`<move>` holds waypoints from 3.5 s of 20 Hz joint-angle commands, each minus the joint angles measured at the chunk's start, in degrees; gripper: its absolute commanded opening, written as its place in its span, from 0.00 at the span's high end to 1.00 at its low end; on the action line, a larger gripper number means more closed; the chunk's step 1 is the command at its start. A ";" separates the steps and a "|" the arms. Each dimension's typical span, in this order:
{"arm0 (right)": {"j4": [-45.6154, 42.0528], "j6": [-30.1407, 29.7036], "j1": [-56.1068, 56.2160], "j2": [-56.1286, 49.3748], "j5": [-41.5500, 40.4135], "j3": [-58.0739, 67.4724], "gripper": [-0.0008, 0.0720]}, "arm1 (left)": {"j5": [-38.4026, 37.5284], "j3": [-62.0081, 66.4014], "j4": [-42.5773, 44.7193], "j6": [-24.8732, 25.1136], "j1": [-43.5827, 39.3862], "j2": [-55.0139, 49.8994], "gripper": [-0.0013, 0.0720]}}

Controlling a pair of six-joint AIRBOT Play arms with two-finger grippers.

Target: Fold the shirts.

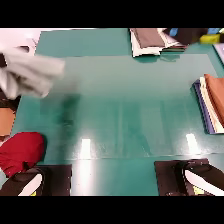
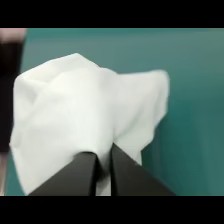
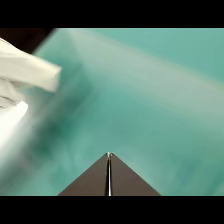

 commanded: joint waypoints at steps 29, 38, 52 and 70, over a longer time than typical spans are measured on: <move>0.24 1.51 -10.80 0.13 4.85 4.79 0.96 | 9.53 -17.11 -25.94 1.92 -16.24 -33.66 0.28; 0.20 1.51 -10.80 0.13 4.83 0.63 0.96 | 20.98 -18.84 -27.36 1.60 -22.75 -40.11 0.32; -3.48 1.49 -25.38 5.90 6.67 -51.84 0.34 | 9.11 -4.59 -23.89 5.79 -11.78 -39.45 0.95; -7.48 -2.10 -10.43 -5.51 -2.82 -45.11 0.96 | 10.25 -4.11 -17.07 5.53 -11.72 -32.87 0.95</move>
